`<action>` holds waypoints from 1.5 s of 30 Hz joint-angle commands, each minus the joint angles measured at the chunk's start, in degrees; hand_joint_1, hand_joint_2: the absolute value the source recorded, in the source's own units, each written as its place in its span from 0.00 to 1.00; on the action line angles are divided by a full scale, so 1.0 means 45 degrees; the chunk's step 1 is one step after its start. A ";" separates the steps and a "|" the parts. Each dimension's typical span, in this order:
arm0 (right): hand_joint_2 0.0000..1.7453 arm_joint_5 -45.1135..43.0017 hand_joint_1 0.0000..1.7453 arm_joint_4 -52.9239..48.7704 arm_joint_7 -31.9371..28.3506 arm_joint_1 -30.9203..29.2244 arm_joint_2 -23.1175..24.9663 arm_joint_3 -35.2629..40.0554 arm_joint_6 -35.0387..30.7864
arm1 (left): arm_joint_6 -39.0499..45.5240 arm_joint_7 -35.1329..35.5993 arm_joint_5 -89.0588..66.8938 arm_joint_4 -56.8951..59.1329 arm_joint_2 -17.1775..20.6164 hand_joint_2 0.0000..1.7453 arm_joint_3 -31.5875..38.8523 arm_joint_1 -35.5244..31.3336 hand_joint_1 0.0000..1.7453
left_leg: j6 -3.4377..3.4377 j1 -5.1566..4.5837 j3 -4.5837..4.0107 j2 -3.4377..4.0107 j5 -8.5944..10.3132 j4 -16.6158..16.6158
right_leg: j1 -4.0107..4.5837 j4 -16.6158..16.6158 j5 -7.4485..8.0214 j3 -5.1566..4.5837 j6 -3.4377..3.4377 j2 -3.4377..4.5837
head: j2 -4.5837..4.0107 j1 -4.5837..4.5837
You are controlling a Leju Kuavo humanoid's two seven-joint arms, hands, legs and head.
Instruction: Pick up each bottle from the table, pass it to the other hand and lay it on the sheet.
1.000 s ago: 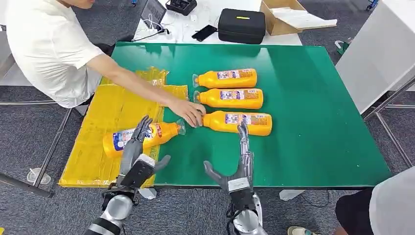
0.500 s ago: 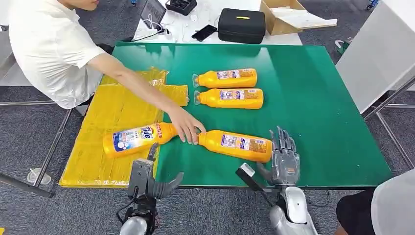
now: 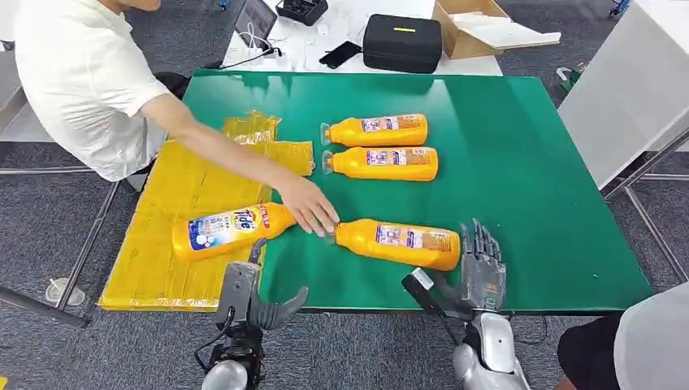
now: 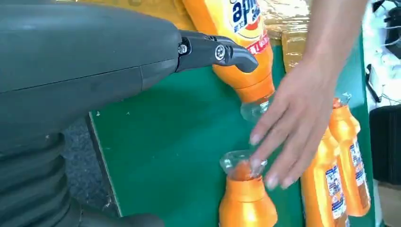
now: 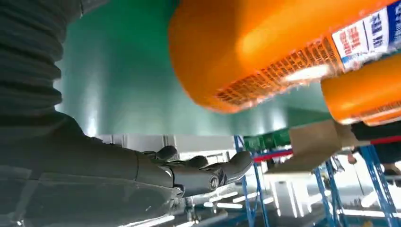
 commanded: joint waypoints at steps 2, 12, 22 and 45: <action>1.00 -0.1096 0.00 0.1995 -0.0980 -0.1116 -0.0387 0.1250 -0.0016 | 0.0117 -0.0090 -0.0559 0.0134 0.0405 1.00 -0.0402 -0.0444 0.00 | 0.0008 -0.0002 0.0080 0.0040 -0.0019 -0.0013 | 0.0007 -0.0011 -0.0010 0.0068 -0.0027 0.0017 | 0.0005 0.0000; 1.00 -0.0755 0.00 0.2071 -0.0936 -0.1631 -0.0383 0.2342 -0.0122 | -0.0224 0.0013 -0.0683 0.0121 0.0381 1.00 -0.0541 -0.0530 0.00 | 0.0004 0.0002 0.0031 0.0023 -0.0002 -0.0007 | 0.0007 -0.0007 0.0000 0.0025 -0.0014 0.0009 | 0.0005 0.0000; 1.00 0.0438 0.00 0.0652 -0.0507 -0.0958 -0.0347 0.2509 -0.0122 | -0.0146 0.0075 -0.0821 0.0050 0.0326 1.00 -0.0547 -0.0428 0.00 | 0.0005 -0.0005 0.0035 0.0008 -0.0005 -0.0005 | 0.0001 0.0003 -0.0010 0.0031 -0.0019 -0.0008 | 0.0000 0.0000; 1.00 -0.2523 0.00 0.3570 -0.1017 -0.2325 -0.0663 0.1816 0.2005 | -0.0454 0.0321 -0.0911 0.0250 0.0492 1.00 -0.1155 -0.0447 0.00 | 0.0004 0.0003 0.0043 0.0012 0.0003 -0.0010 | 0.0007 -0.0014 0.0002 0.0037 -0.0013 -0.0004 | 0.0000 -0.0004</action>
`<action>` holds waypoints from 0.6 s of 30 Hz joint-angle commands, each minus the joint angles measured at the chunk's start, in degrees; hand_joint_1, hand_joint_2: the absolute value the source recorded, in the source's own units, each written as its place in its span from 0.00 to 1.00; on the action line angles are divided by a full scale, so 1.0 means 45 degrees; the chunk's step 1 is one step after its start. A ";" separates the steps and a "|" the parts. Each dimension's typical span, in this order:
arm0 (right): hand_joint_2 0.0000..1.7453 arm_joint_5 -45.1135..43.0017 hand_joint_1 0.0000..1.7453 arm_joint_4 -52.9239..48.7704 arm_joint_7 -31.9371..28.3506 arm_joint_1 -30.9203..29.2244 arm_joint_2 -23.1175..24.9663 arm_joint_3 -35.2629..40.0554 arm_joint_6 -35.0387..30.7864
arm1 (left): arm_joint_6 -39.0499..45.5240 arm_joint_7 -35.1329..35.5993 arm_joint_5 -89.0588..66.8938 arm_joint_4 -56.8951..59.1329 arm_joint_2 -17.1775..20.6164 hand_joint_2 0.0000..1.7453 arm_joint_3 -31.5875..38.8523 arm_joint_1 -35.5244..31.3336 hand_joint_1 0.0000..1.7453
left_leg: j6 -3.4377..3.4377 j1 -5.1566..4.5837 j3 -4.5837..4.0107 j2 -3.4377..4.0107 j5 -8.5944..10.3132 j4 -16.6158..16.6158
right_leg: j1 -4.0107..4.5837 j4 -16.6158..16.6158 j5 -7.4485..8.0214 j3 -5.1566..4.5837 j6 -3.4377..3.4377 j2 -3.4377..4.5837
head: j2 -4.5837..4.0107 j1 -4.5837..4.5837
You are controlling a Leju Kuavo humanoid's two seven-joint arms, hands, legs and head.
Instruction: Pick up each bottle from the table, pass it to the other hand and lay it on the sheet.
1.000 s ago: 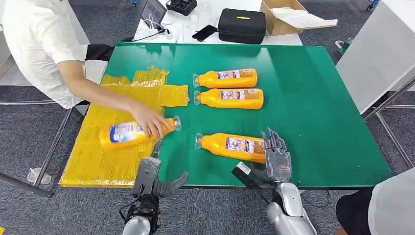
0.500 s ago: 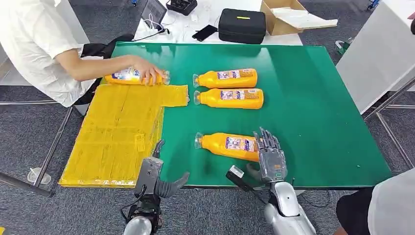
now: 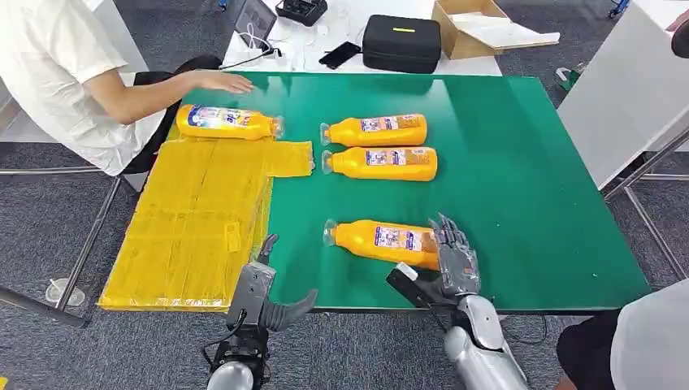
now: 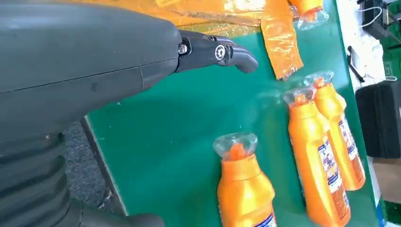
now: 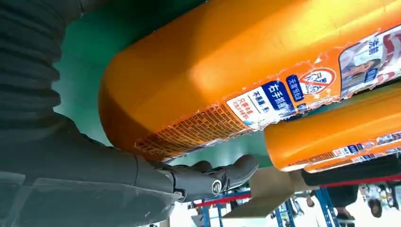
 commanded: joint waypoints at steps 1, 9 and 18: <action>1.00 -0.0007 0.00 0.1612 0.0046 -0.0673 -0.0047 -0.0117 0.0198 | -0.0250 0.0088 0.0050 0.0445 0.0371 1.00 -0.0538 -0.0347 0.00 | 0.0009 -0.0002 0.0056 0.0007 -0.0003 -0.0014 | 0.0005 -0.0016 -0.0003 0.0057 -0.0018 -0.0011 | 0.0000 0.0000; 1.00 0.0002 0.00 0.1849 0.0144 -0.0974 -0.0085 -0.0055 0.0481 | -0.0435 0.0335 0.0217 0.0638 0.0313 1.00 -0.0462 -0.0405 0.00 | 0.0009 -0.0003 0.0053 0.0004 0.0000 -0.0015 | 0.0002 -0.0013 -0.0004 0.0056 -0.0018 -0.0011 | 0.0000 0.0005; 1.00 -0.0500 1.00 0.3143 0.0094 -0.1670 -0.0244 -0.0024 0.1486 | -0.1524 0.0813 0.1319 0.0635 0.0197 1.00 -0.0287 -0.0536 0.00 | 0.0010 -0.0003 0.0057 0.0006 0.0001 -0.0013 | 0.0003 -0.0014 0.0001 0.0058 -0.0016 -0.0010 | 0.0000 0.0000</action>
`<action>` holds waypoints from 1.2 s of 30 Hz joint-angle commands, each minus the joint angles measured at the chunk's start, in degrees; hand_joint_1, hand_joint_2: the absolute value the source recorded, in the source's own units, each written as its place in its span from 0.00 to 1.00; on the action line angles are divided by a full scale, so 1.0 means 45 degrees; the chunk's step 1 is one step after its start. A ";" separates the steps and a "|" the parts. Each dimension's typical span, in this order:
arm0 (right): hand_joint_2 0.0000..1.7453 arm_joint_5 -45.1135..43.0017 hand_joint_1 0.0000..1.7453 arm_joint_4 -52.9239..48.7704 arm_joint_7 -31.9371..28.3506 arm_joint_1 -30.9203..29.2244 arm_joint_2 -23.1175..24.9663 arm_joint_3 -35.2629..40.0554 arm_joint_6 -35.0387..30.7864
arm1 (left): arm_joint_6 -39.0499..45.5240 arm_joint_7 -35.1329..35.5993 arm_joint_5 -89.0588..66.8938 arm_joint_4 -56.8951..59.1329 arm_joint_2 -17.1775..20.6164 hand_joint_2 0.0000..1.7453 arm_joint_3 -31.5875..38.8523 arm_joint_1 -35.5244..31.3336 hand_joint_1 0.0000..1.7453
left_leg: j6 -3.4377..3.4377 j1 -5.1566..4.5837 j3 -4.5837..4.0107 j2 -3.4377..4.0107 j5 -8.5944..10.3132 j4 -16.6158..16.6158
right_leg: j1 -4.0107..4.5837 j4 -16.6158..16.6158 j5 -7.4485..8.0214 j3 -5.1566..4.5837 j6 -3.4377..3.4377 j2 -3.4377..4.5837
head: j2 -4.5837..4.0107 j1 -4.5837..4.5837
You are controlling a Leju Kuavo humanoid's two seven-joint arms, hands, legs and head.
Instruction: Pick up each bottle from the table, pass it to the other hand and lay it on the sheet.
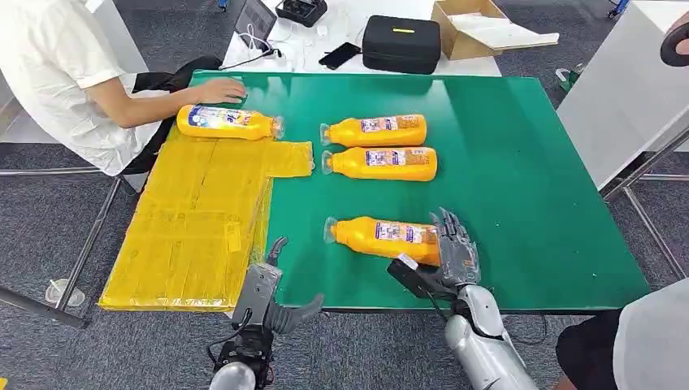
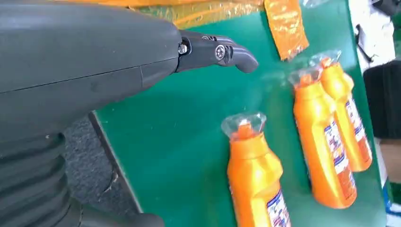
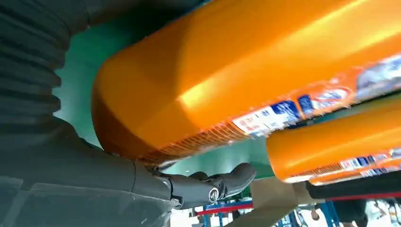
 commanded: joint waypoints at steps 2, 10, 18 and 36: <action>1.00 -0.0257 1.00 0.2177 -0.0017 -0.0822 -0.0205 0.0010 0.0616 | -0.0829 0.0473 0.0959 0.0523 0.0187 1.00 -0.0073 -0.0451 0.00 | 0.0012 -0.0002 0.0079 0.0015 -0.0006 -0.0020 | 0.0006 -0.0023 0.0000 0.0071 -0.0025 -0.0012 | -0.0005 0.0000; 1.00 -0.0231 1.00 0.2399 0.0306 -0.0831 -0.0245 0.0252 0.1391 | -0.1446 0.0850 0.1842 0.0258 0.0242 1.00 -0.0030 -0.0330 0.00 | 0.0006 0.0006 0.0086 -0.0003 0.0000 -0.0020 | 0.0013 -0.0025 -0.0001 0.0088 -0.0025 -0.0031 | -0.0005 0.0005; 1.00 -0.0159 1.00 0.2675 0.0814 -0.0877 -0.0270 0.0303 0.1703 | -0.1669 0.1131 0.2338 -0.0320 0.0342 1.00 -0.0075 -0.0277 0.00 | 0.0009 0.0004 0.0140 -0.0013 0.0002 -0.0022 | 0.0012 -0.0030 0.0001 0.0136 -0.0022 -0.0039 | -0.0005 0.0005; 1.00 -0.5302 1.00 -0.0646 -0.4432 0.0524 0.0636 -0.0794 0.0796 | -0.1022 0.0418 0.5740 0.0070 0.0176 1.00 0.0083 -0.0539 0.00 | 0.0008 0.0001 0.0122 0.0002 0.0000 -0.0009 | 0.0006 -0.0006 -0.0002 0.0119 -0.0015 -0.0016 | -0.0005 0.0005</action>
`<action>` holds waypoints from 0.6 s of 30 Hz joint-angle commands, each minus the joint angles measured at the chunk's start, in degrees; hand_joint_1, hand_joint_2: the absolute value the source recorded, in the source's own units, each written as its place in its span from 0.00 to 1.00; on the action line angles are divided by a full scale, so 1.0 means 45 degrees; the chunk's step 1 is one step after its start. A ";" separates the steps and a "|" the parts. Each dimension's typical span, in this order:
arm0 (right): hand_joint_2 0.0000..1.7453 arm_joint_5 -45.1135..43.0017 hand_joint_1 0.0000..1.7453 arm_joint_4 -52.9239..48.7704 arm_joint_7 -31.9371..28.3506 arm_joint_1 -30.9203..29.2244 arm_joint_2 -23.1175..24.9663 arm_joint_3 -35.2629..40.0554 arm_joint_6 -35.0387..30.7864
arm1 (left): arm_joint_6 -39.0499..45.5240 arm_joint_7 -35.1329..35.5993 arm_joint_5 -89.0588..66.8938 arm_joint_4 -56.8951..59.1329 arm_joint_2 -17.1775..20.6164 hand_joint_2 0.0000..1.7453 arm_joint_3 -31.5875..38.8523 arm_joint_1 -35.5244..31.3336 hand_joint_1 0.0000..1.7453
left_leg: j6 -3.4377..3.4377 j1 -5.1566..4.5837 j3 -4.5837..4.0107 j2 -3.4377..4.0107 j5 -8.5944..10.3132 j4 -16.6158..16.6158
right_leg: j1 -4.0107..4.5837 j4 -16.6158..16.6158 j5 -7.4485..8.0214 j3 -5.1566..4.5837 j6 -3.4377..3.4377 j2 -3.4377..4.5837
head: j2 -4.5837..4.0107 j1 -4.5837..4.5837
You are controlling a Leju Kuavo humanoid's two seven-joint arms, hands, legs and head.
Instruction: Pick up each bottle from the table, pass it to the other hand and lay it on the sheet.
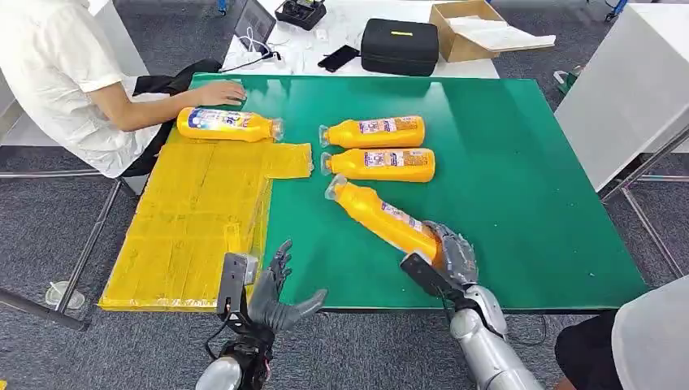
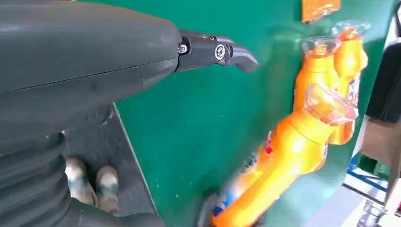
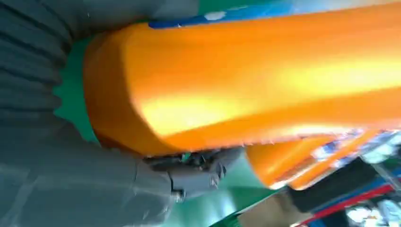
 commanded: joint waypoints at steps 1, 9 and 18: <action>1.00 -0.0706 1.00 -0.1106 -0.0530 0.0555 0.0398 -0.0255 -0.0111 | 0.0250 -0.0150 0.0848 0.1046 0.0108 1.00 -0.0049 -0.0683 0.00 | 0.0010 -0.0004 0.0004 -0.0001 0.0003 -0.0005 | 0.0002 -0.0005 -0.0001 0.0007 -0.0018 -0.0019 | 0.0000 0.0000; 1.00 -0.2016 1.00 -0.2342 -0.1525 0.0864 0.0581 -0.0077 -0.0073 | 0.0565 -0.0224 0.1672 0.1668 0.0255 1.00 -0.0641 -0.1093 0.00 | 0.0004 -0.0011 -0.0063 -0.0009 0.0005 -0.0005 | -0.0009 0.0002 -0.0003 -0.0049 -0.0012 -0.0012 | 0.0000 0.0000; 1.00 -0.3491 1.00 -0.3651 -0.2044 0.1089 0.1420 0.1309 0.0912 | 0.0085 -0.0678 0.2193 0.1420 0.0455 1.00 -0.1254 -0.1358 0.00 | 0.0002 -0.0005 -0.0090 0.0014 0.0000 -0.0002 | -0.0002 0.0006 -0.0001 -0.0099 -0.0013 0.0009 | 0.0000 -0.0005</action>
